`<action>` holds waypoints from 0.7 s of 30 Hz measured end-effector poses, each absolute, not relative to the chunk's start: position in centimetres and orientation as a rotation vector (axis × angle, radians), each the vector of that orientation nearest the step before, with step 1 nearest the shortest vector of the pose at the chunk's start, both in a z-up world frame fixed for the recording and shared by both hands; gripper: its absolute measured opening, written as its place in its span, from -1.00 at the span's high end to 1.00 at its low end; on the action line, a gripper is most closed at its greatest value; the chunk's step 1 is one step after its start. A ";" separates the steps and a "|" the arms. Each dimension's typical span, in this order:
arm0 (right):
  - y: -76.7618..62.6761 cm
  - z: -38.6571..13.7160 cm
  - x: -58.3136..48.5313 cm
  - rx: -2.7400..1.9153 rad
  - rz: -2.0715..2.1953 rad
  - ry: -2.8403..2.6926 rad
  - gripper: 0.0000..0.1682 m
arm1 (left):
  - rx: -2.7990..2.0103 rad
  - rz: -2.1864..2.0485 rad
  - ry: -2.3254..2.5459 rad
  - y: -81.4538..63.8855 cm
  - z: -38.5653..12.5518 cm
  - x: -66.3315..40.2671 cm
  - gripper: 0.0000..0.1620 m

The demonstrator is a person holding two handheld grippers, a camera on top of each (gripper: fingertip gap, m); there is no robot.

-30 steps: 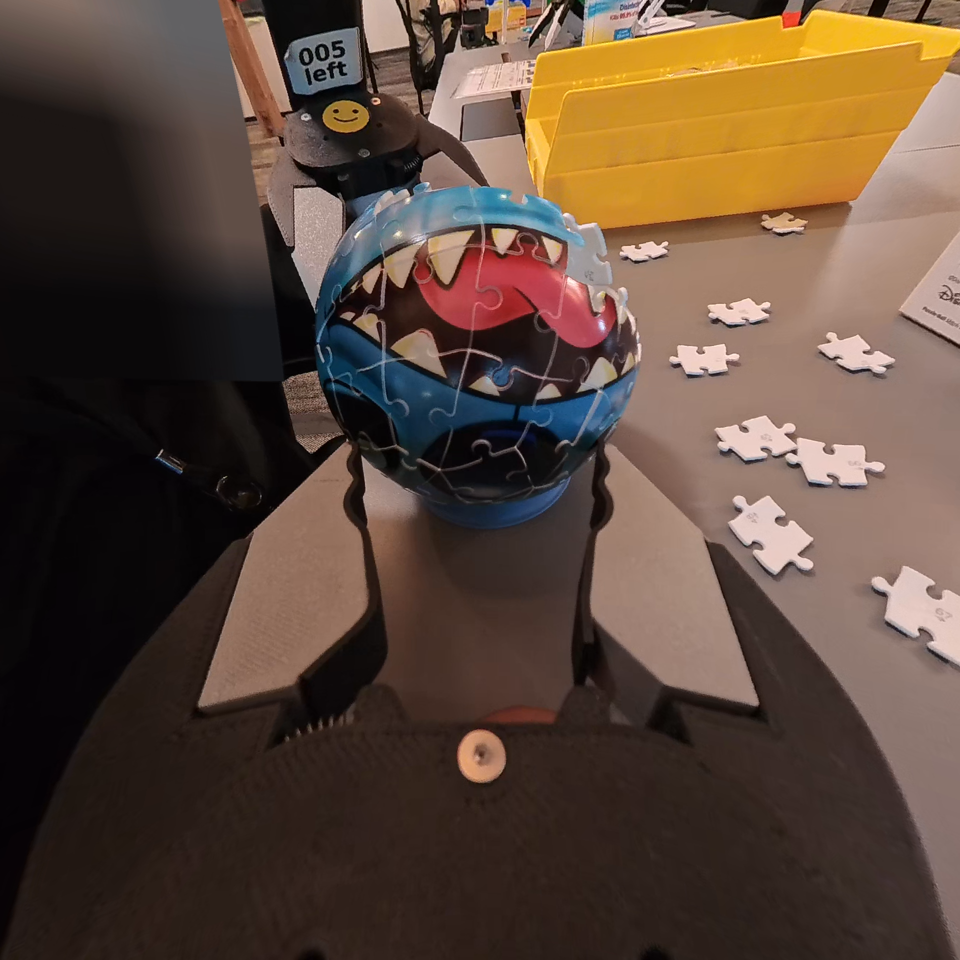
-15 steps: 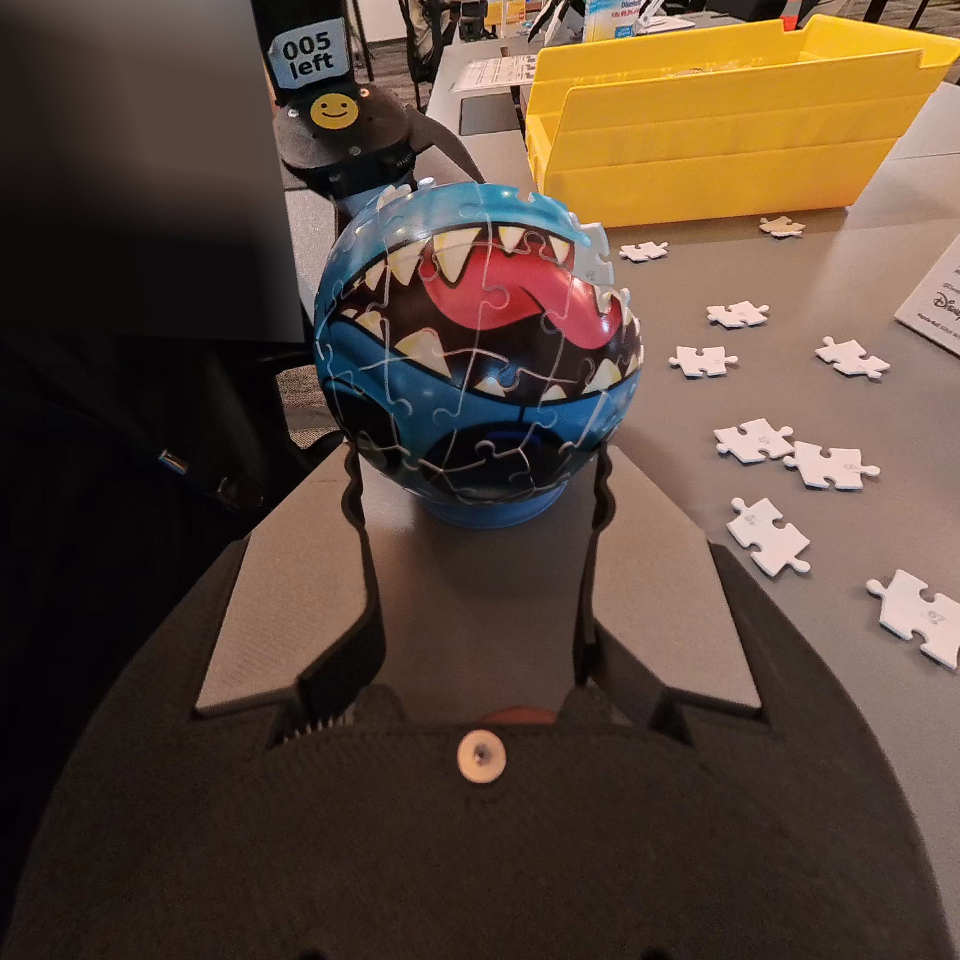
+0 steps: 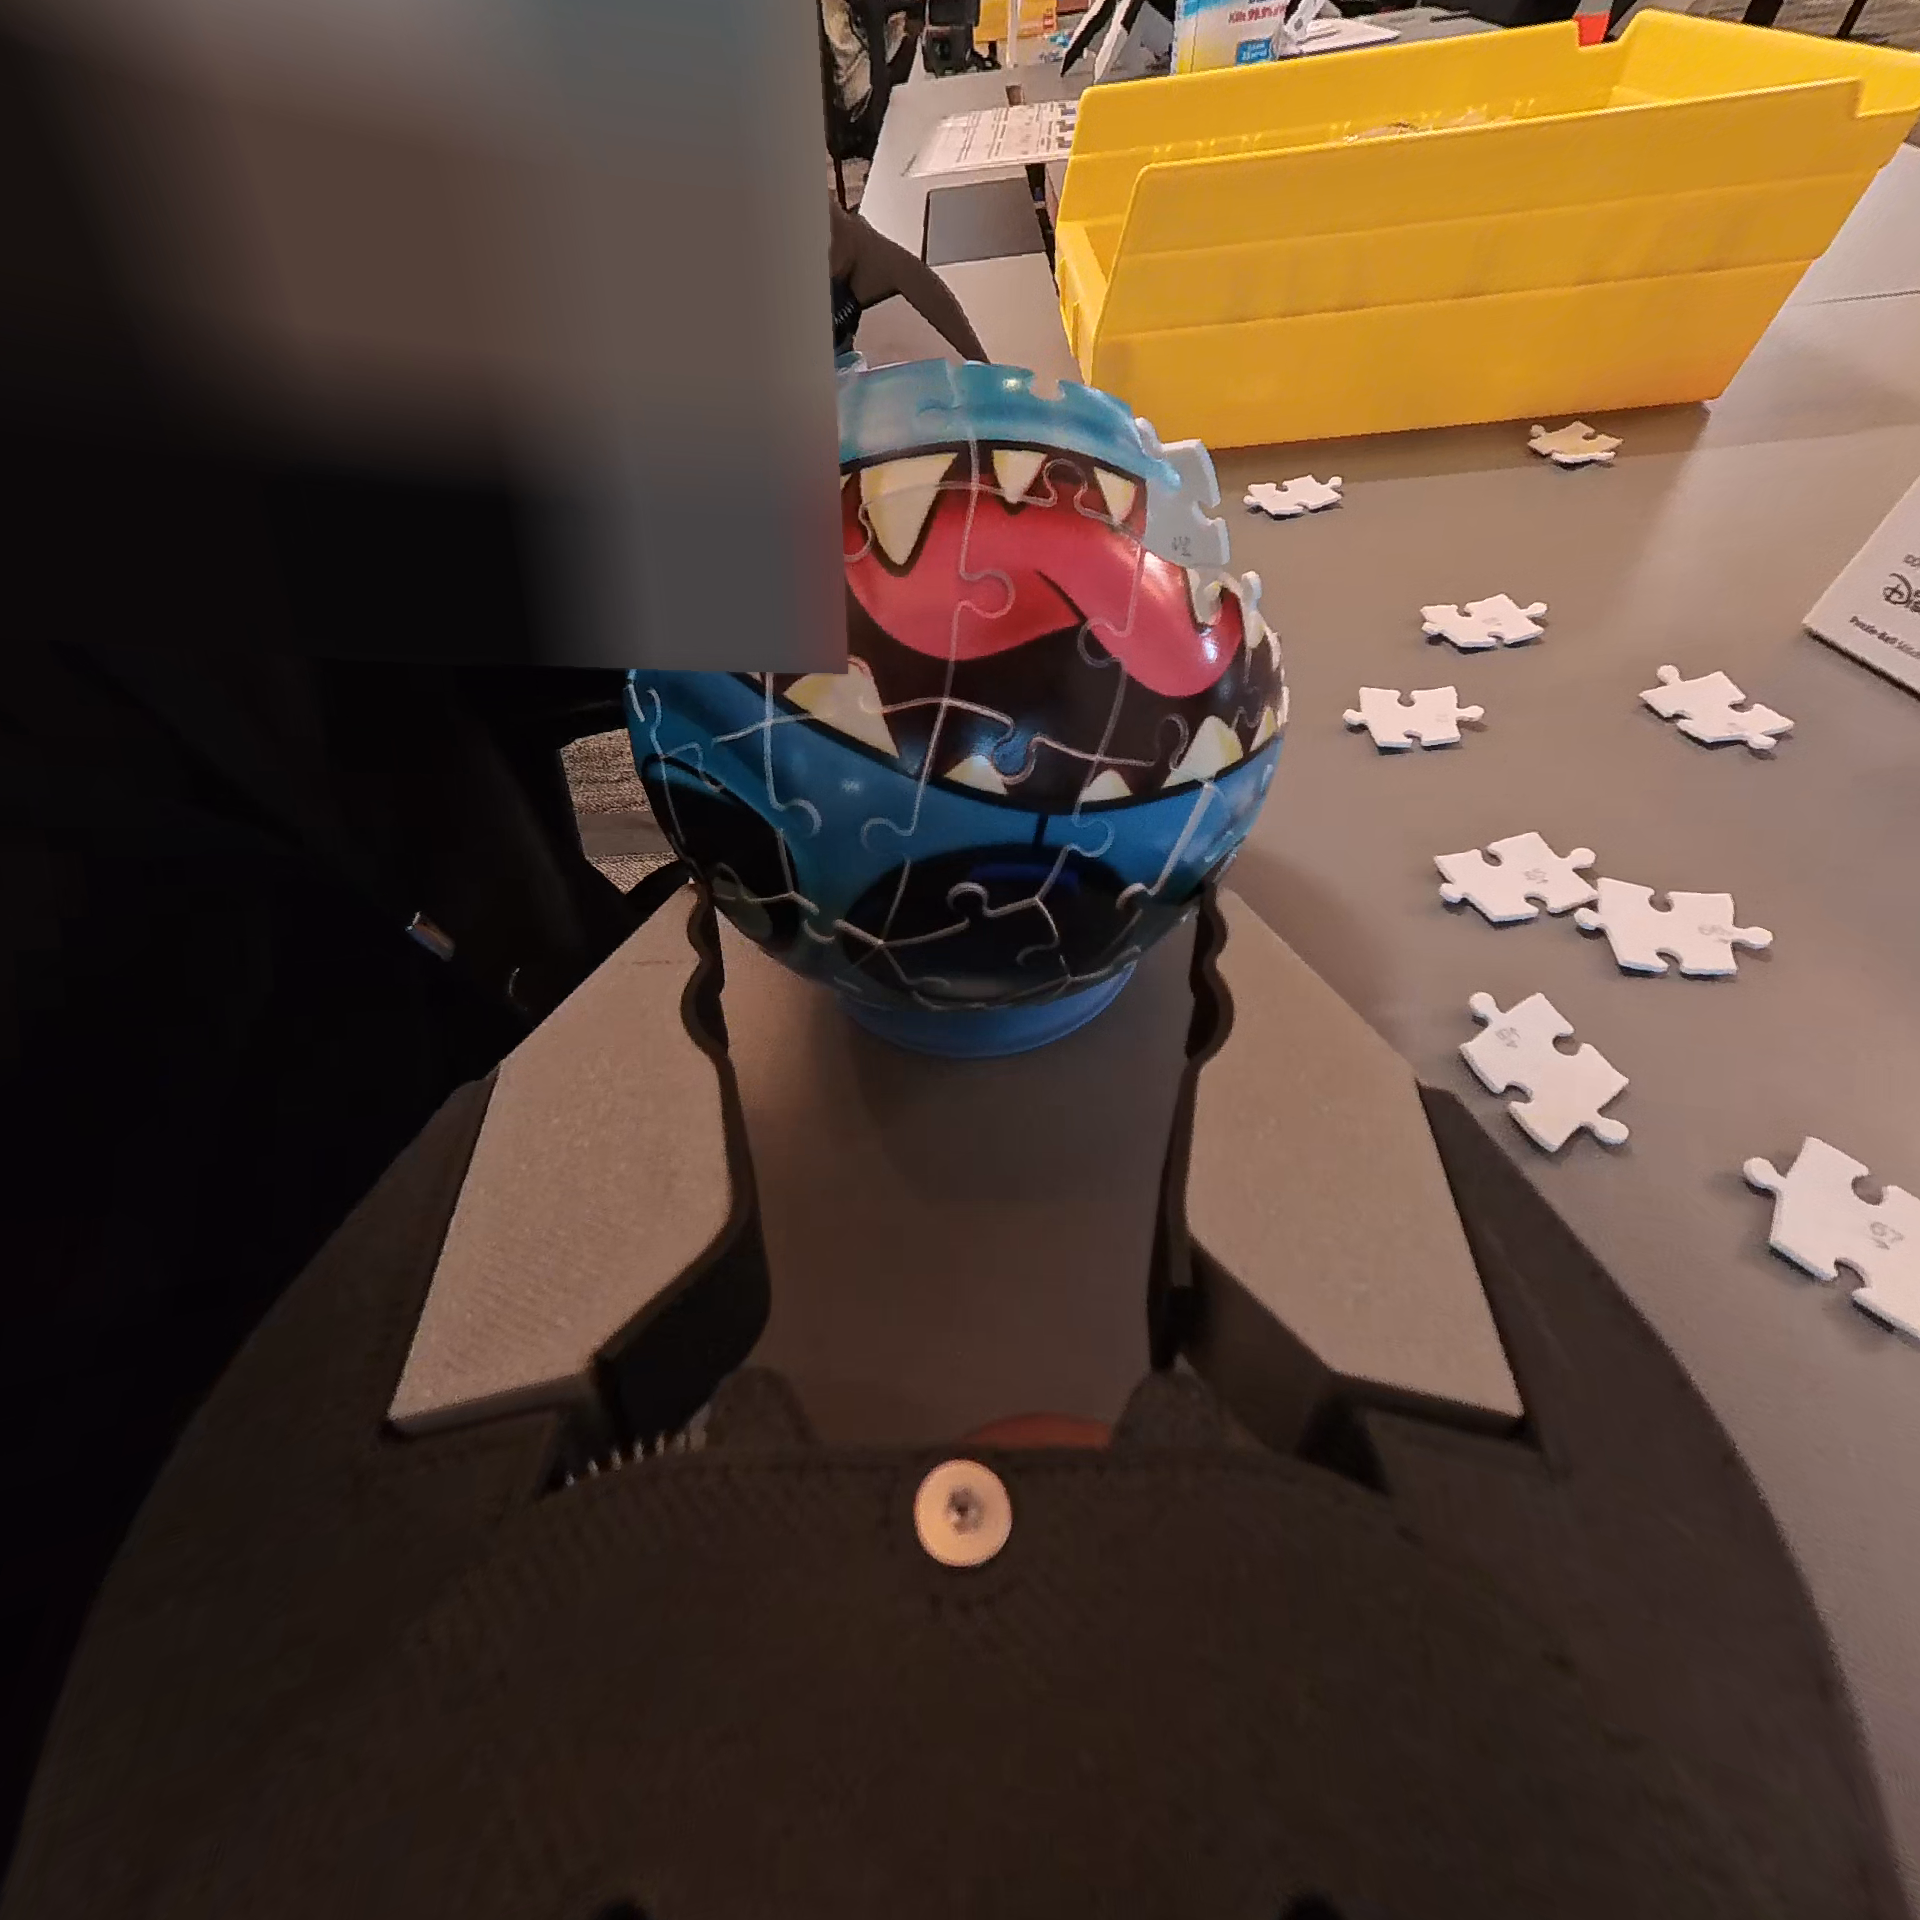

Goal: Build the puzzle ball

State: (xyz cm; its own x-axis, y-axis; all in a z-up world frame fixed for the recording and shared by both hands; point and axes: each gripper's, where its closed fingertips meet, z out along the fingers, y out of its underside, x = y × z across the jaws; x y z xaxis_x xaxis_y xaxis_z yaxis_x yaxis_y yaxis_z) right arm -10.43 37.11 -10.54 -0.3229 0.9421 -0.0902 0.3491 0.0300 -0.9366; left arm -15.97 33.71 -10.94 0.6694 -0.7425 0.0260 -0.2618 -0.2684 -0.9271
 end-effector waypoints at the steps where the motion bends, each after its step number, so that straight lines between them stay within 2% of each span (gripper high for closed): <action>1: 37.1 -10.5 -10.4 -1.314 1.294 -1.722 -0.04 | -1.828 -0.567 0.800 33.7 -10.9 -16.0 -0.21; 4: 37.3 -10.2 -10.3 -1.295 1.286 -1.693 -0.04 | -1.779 -0.510 0.855 33.9 -10.6 -16.4 -0.21; 6: 37.6 -9.6 -10.0 -1.259 1.264 -1.656 -0.04 | -1.750 -0.480 0.928 33.8 -10.8 -16.9 -0.29; 12: 36.7 -9.3 -10.0 -1.213 1.143 -1.613 -0.06 | -1.711 -0.534 1.116 34.1 -11.6 -16.6 -0.30; 16: 36.5 -9.0 -10.4 -1.187 1.028 -1.572 -0.10 | -1.731 -0.559 1.061 34.4 -11.3 -16.3 -0.23; 21: 36.9 -9.4 -10.2 -1.272 1.157 -1.570 -0.06 | -1.775 -0.660 0.897 34.2 -10.2 -16.1 -0.21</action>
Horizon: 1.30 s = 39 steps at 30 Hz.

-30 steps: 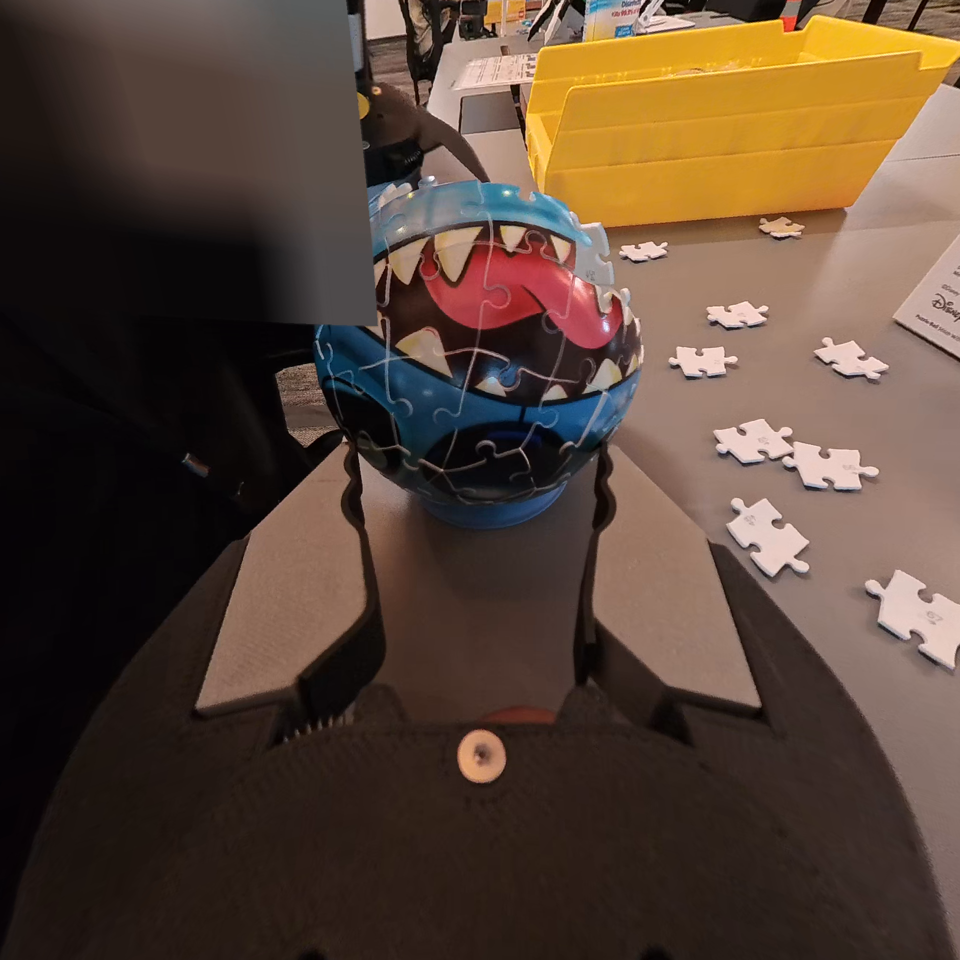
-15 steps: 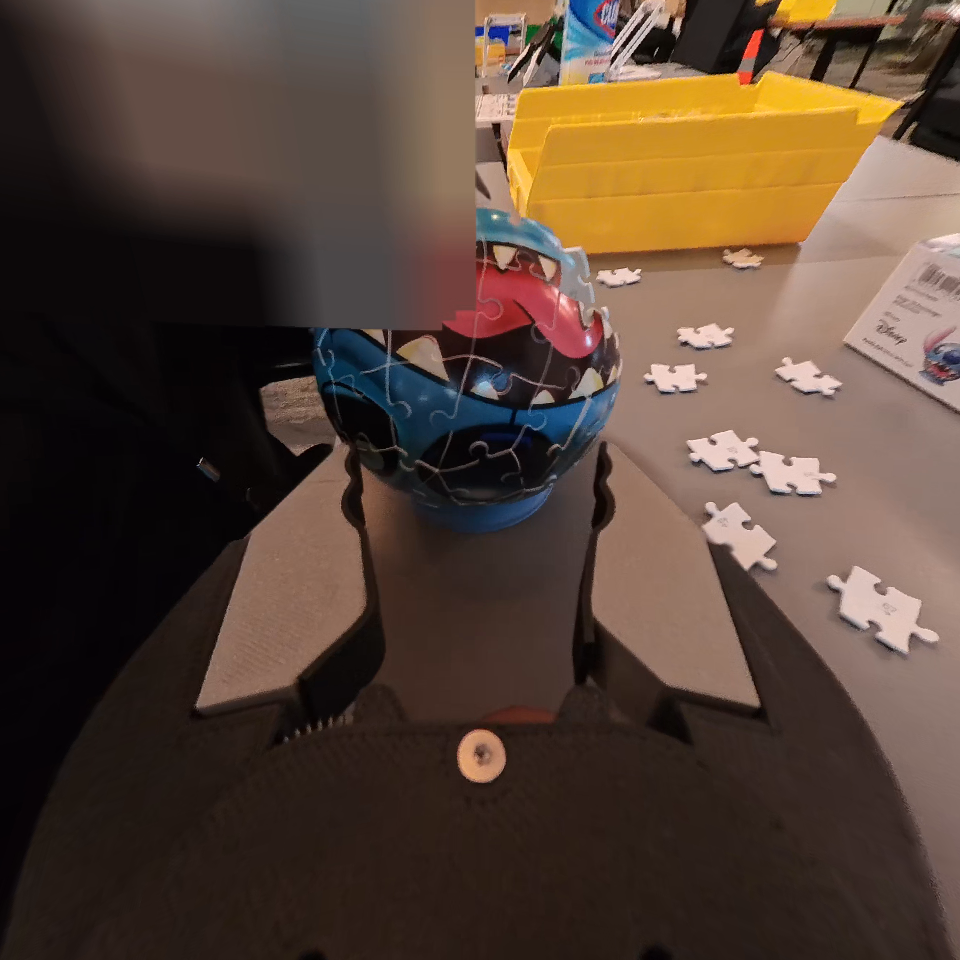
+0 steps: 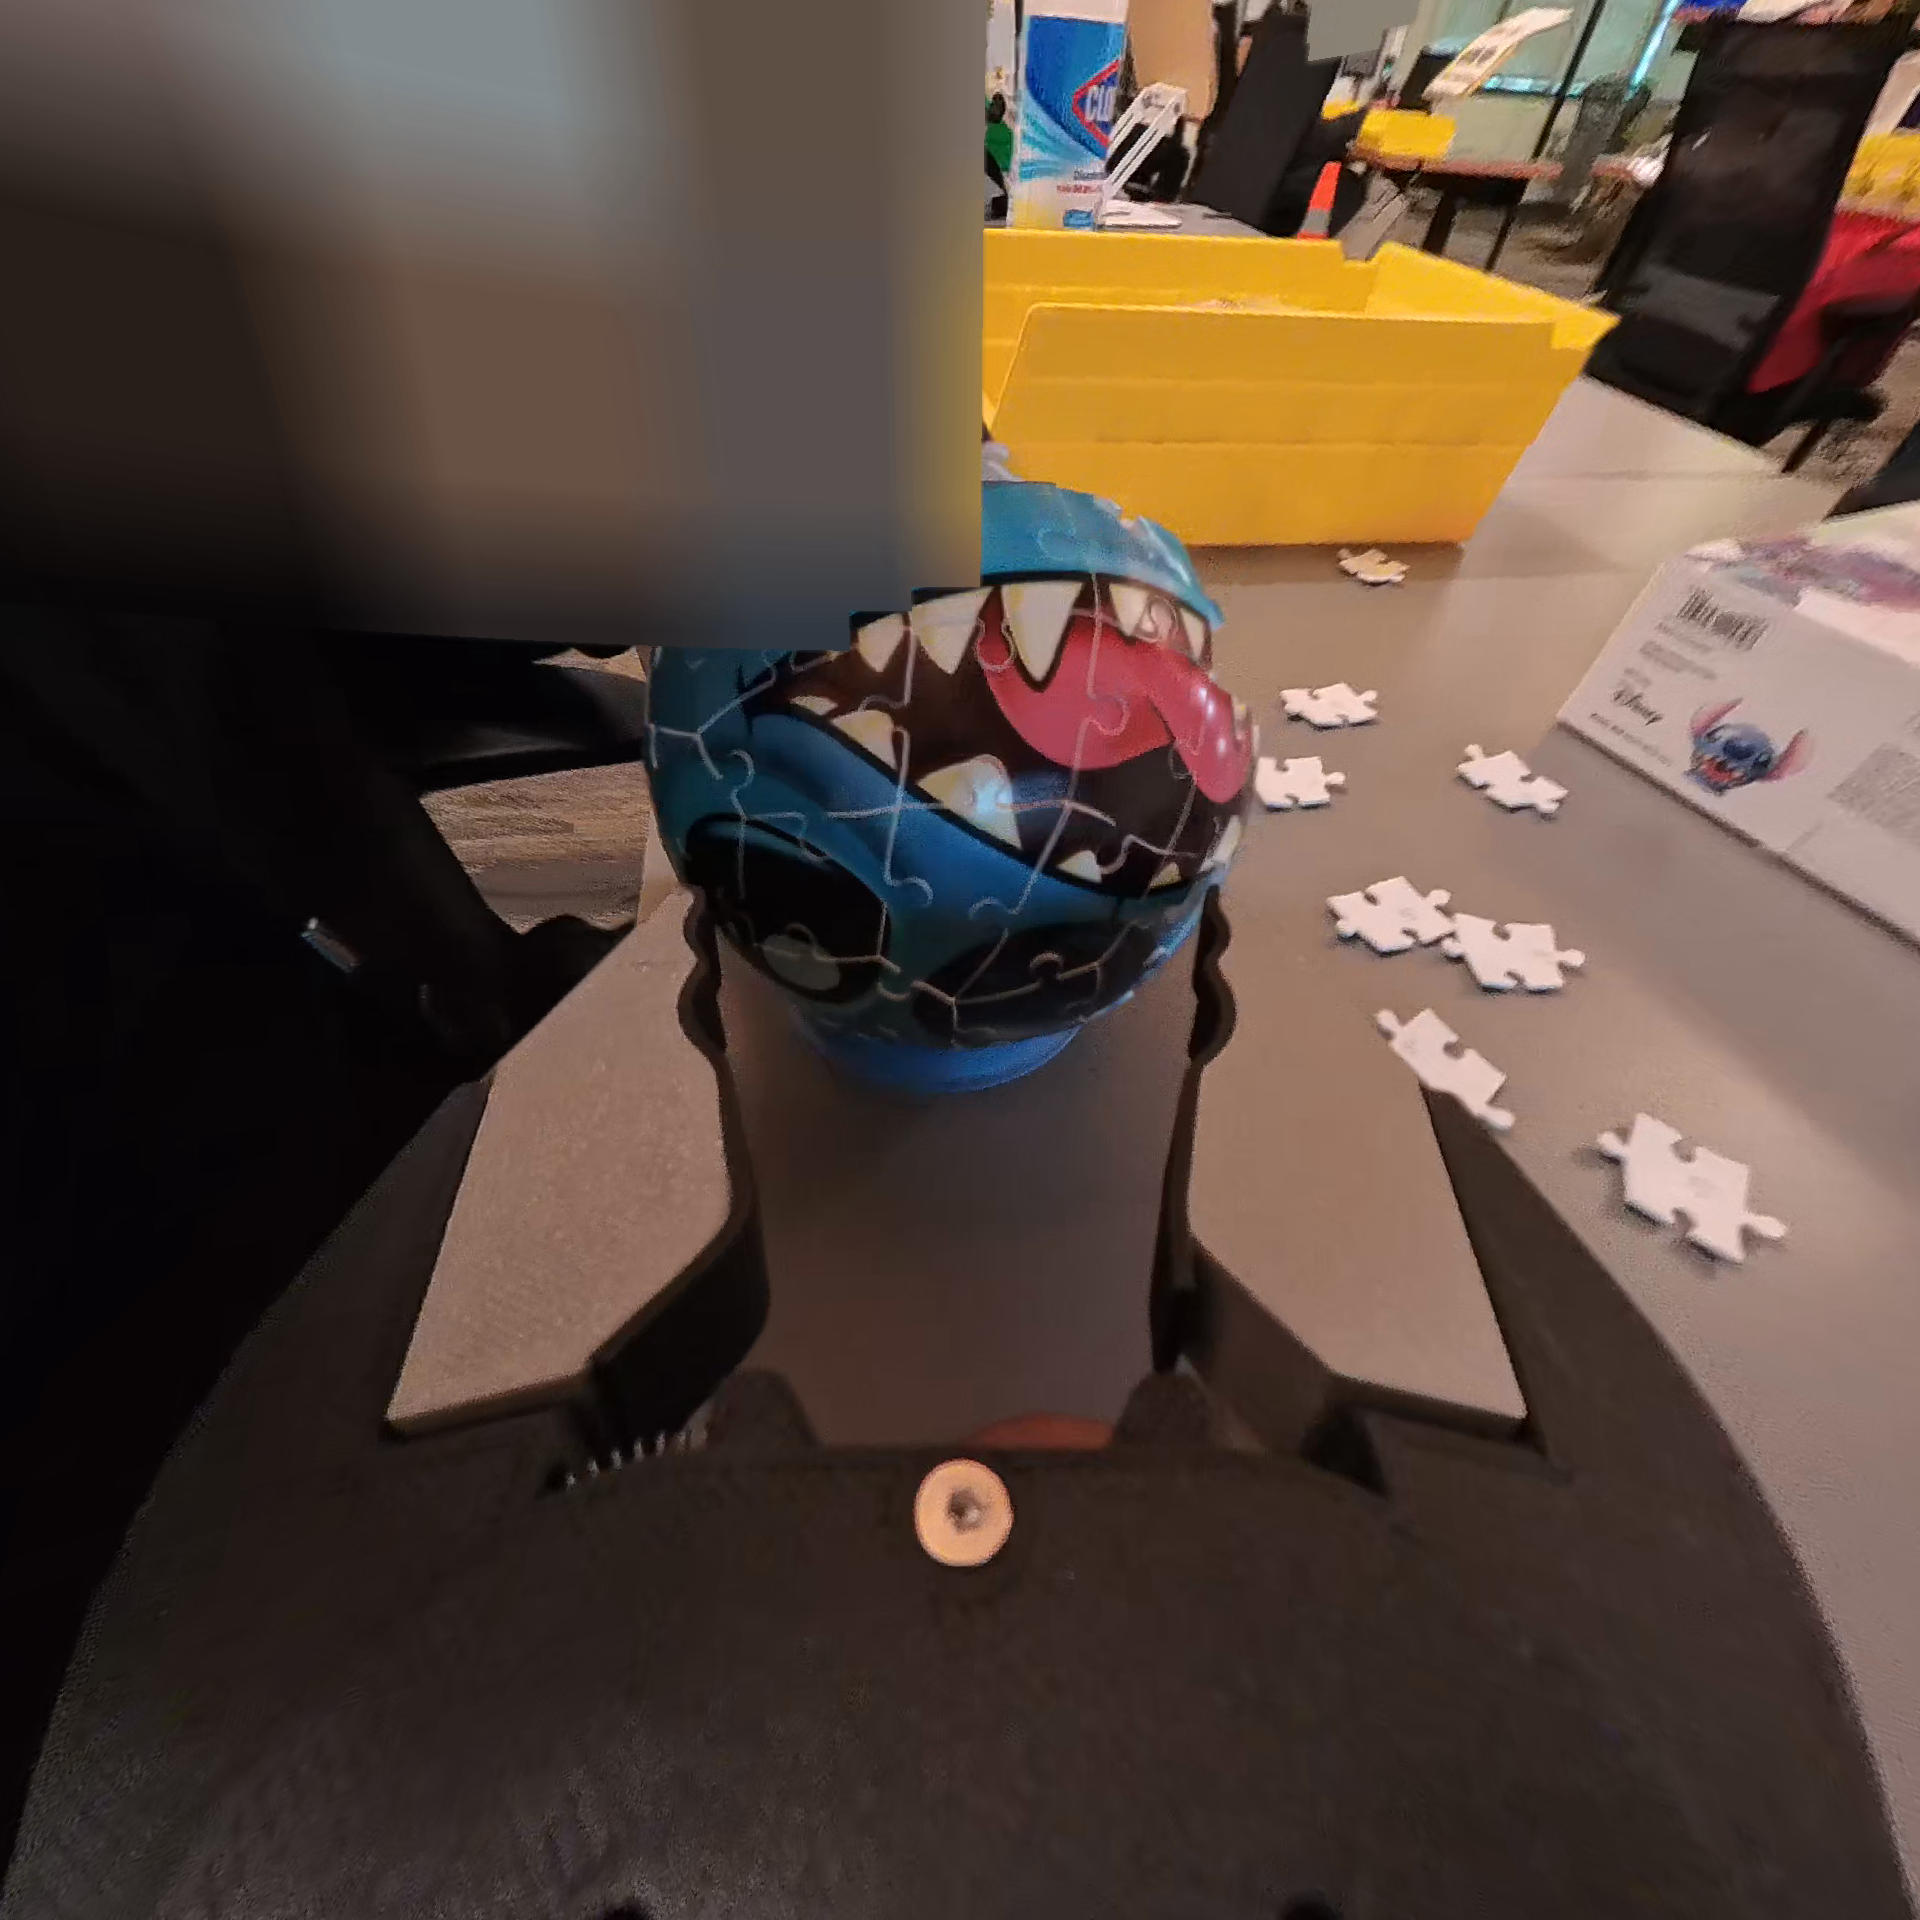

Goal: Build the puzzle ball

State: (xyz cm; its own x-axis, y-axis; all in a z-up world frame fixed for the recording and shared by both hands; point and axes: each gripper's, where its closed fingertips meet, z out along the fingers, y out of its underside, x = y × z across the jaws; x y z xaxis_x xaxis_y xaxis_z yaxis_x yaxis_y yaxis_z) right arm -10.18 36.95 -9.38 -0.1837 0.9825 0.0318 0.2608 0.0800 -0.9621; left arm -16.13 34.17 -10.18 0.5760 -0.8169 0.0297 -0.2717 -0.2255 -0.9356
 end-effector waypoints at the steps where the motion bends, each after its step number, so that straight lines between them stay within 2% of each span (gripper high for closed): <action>1: 37.2 -9.4 -10.1 -1.297 1.191 -1.571 -0.07 | -1.786 -0.690 0.859 34.0 -9.9 -16.2 -0.20; 8: 39.2 -9.9 -9.5 -1.395 1.219 -1.545 -0.07 | -1.747 -0.666 0.797 32.2 -8.4 -16.8 -0.13; 11: 38.8 -9.1 -9.3 -1.332 1.199 -1.535 -0.04 | -1.755 -0.523 0.859 33.0 -9.7 -17.9 -0.26; 16: 36.5 -8.3 -10.0 -1.183 1.037 -1.601 -0.12 | -1.763 -0.423 1.001 34.7 -11.6 -17.8 -0.33; 19: 36.3 -8.1 -10.6 -1.149 0.932 -1.606 -0.11 | -1.747 -0.508 1.024 34.6 -11.2 -16.7 -0.19; 25: 36.6 -9.0 -11.0 -1.212 0.981 -1.624 -0.11 | -1.800 -0.572 0.888 34.1 -10.3 -16.7 -0.18; 32: 38.0 -10.9 -10.7 -1.381 1.144 -1.641 -0.12 | -1.773 -0.637 0.779 32.5 -8.1 -17.3 -0.07; 39: 37.2 -9.7 -10.5 -1.270 1.048 -1.619 -0.17 | -1.851 -0.407 0.919 35.2 -12.1 -19.5 -0.29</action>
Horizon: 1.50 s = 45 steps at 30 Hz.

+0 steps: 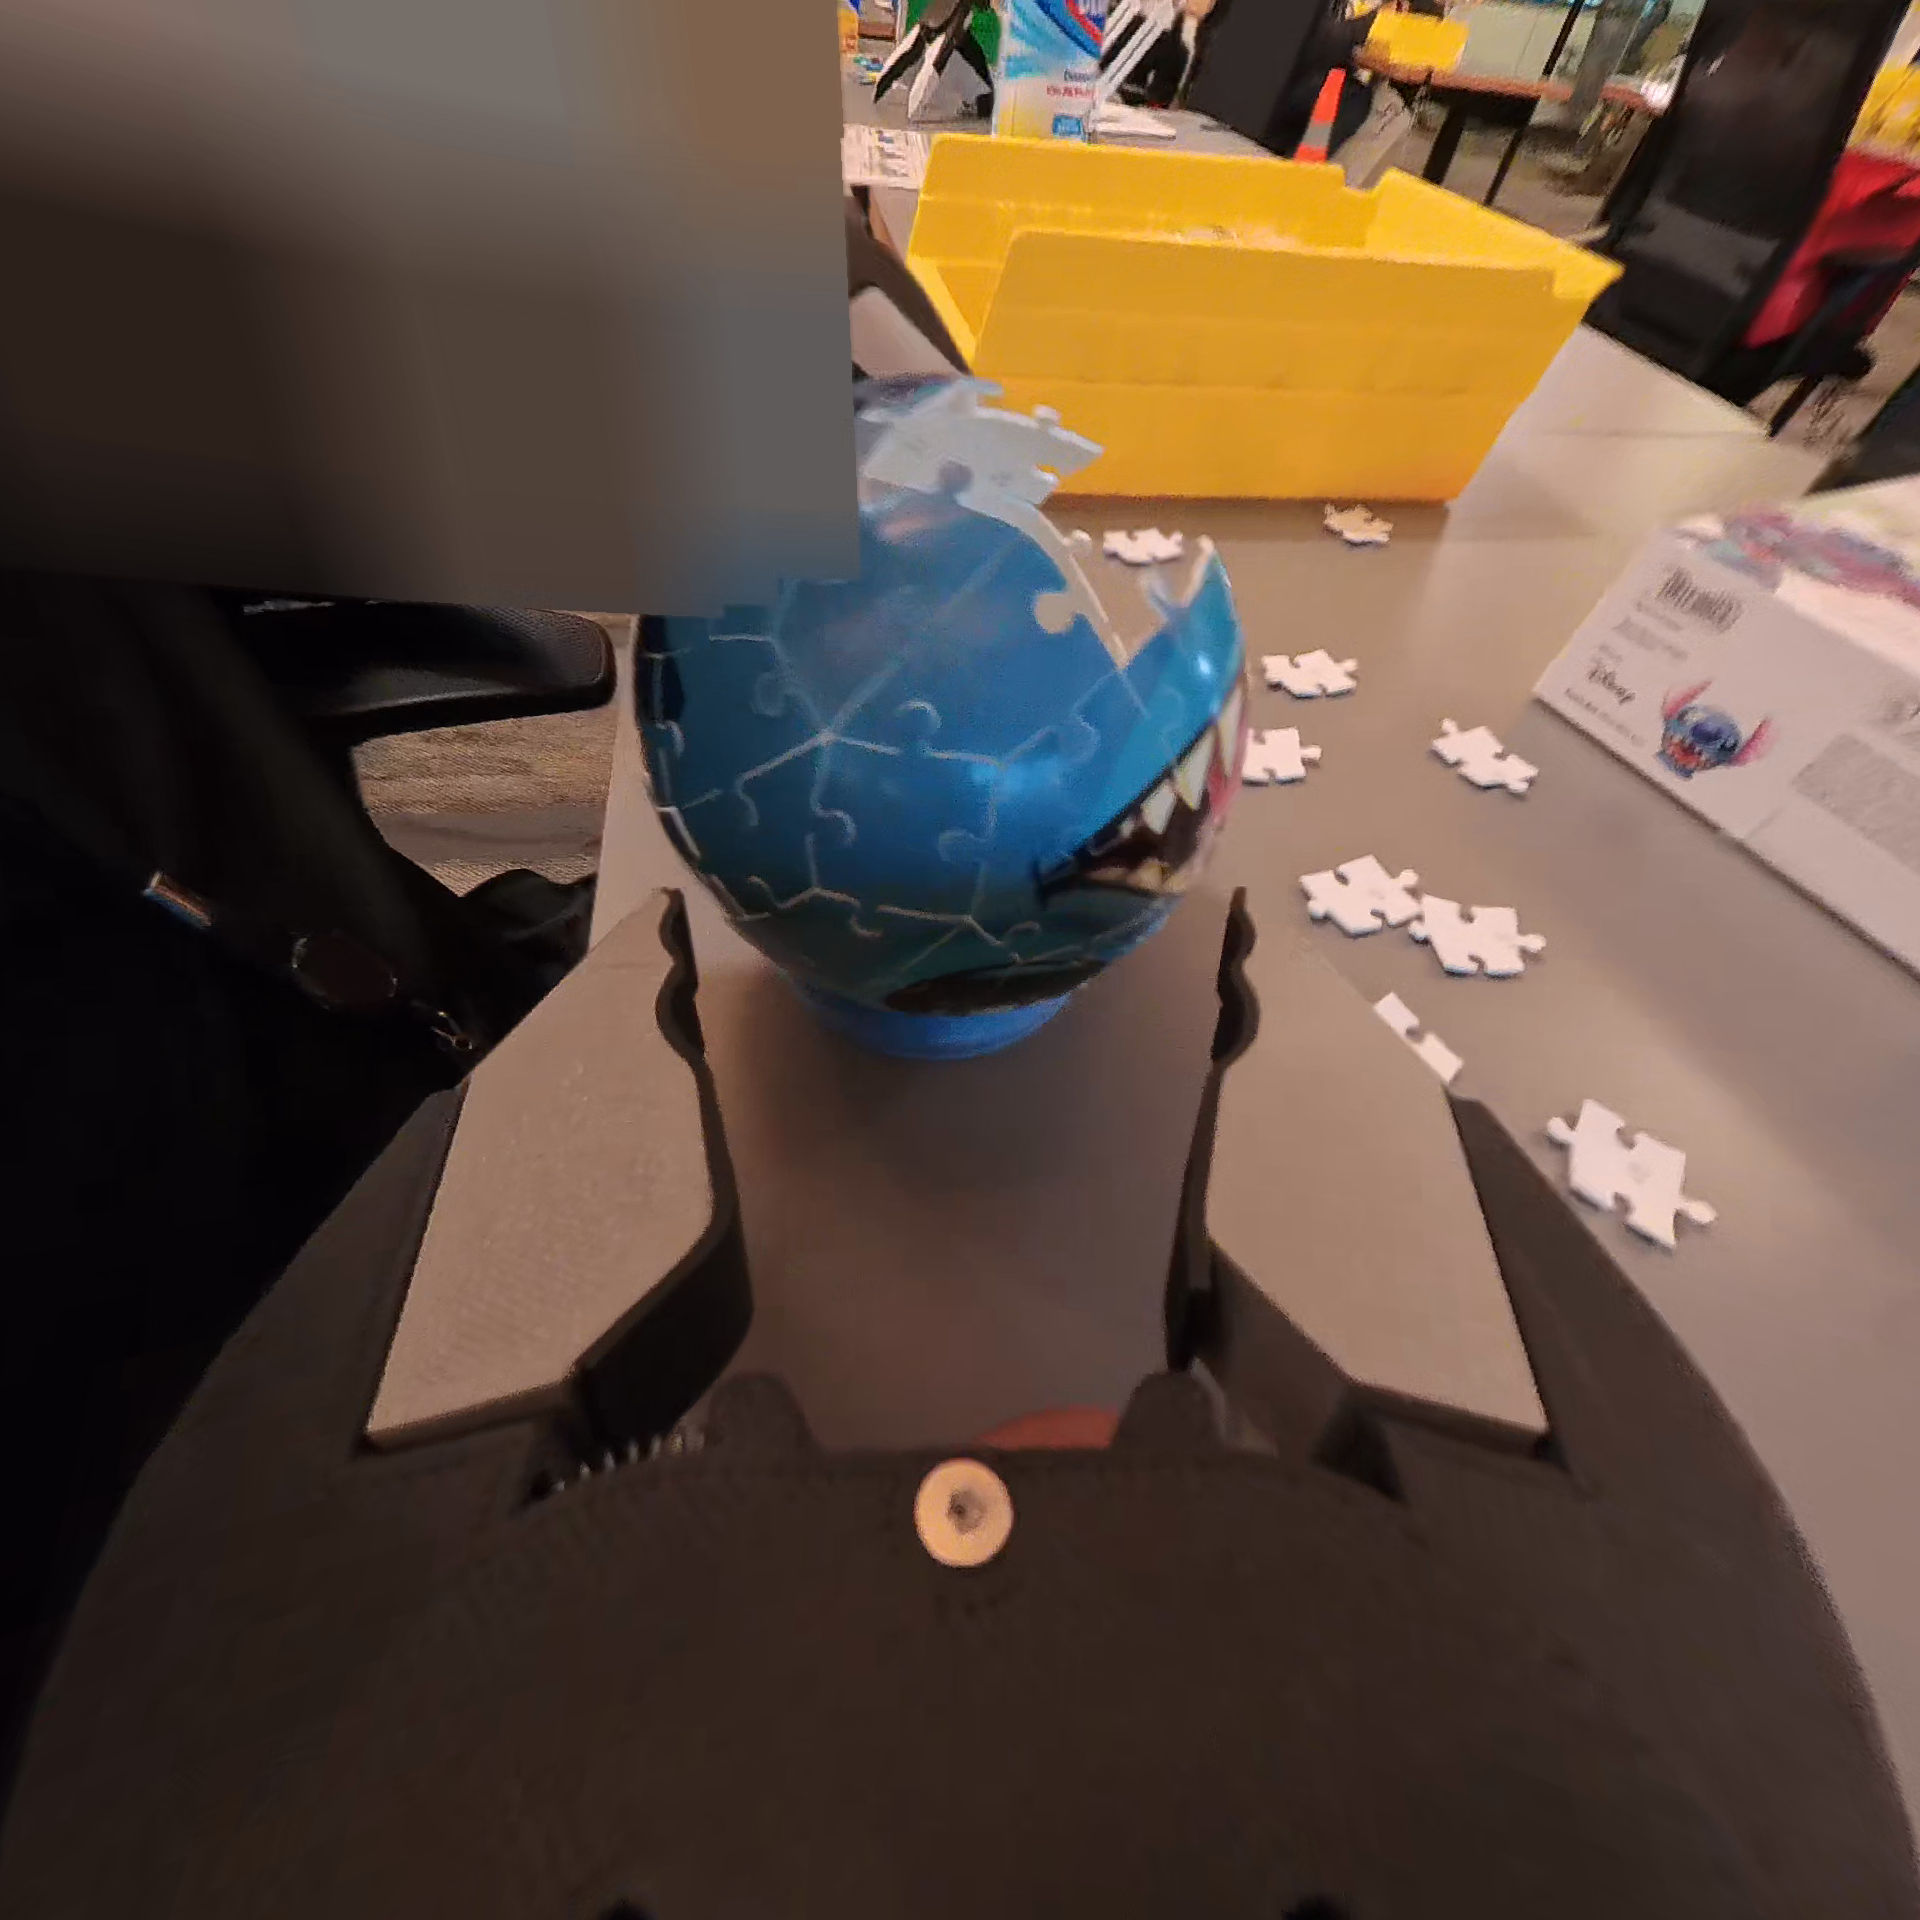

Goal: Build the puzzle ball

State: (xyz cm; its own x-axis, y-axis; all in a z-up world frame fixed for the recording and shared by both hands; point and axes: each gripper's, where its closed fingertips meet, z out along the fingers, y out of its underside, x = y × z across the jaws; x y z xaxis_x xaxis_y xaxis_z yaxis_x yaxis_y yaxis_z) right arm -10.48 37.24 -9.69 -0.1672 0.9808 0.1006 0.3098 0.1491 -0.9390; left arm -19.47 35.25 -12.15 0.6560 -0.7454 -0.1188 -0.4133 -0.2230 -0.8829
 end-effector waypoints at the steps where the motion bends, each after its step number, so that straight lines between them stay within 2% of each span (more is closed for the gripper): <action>1: 36.9 -9.5 -10.6 -1.242 1.016 -1.623 -0.17 | -1.833 -0.411 0.945 35.5 -12.0 -19.2 -0.31; 7: 36.7 -9.4 -11.3 -1.171 0.811 -1.614 -0.14 | -1.803 -0.565 1.017 34.9 -11.8 -16.9 -0.18; 12: 36.9 -10.2 -11.1 -1.253 0.952 -1.636 -0.13 | -1.846 -0.600 0.884 34.2 -11.1 -17.0 -0.12; 15: 37.0 -11.0 -10.9 -1.329 1.071 -1.665 -0.08 | -1.844 -0.666 0.816 33.0 -10.2 -16.8 -0.18; 17: 37.6 -11.2 -10.7 -1.367 1.092 -1.659 -0.12 | -1.827 -0.610 0.842 32.5 -10.3 -17.3 -0.15; 20: 37.8 -10.3 -10.7 -1.306 1.052 -1.615 -0.17 | -1.820 -0.410 0.895 34.1 -11.4 -19.1 -0.31; 25: 36.7 -9.5 -11.3 -1.172 0.873 -1.590 -0.21 | -1.776 -0.394 1.062 36.4 -12.2 -18.7 -0.41; 26: 36.6 -9.5 -11.5 -1.159 0.837 -1.586 -0.20 | -1.768 -0.423 1.097 36.3 -12.3 -18.2 -0.38; 29: 36.7 -9.8 -11.7 -1.159 0.780 -1.586 -0.27 | -1.769 -0.525 1.162 35.3 -12.6 -16.8 -0.12; 38: 37.0 -11.2 -10.6 -1.350 1.127 -1.694 -0.16 | -1.830 -0.574 0.940 32.7 -11.0 -16.3 -0.16; 42: 37.9 -11.3 -10.1 -1.336 1.077 -1.690 -0.18 | -1.787 -0.555 0.928 31.9 -10.1 -16.9 -0.14; 45: 37.8 -10.9 -9.6 -1.294 1.039 -1.671 -0.20 | -1.827 -0.439 0.967 33.3 -11.7 -18.2 -0.23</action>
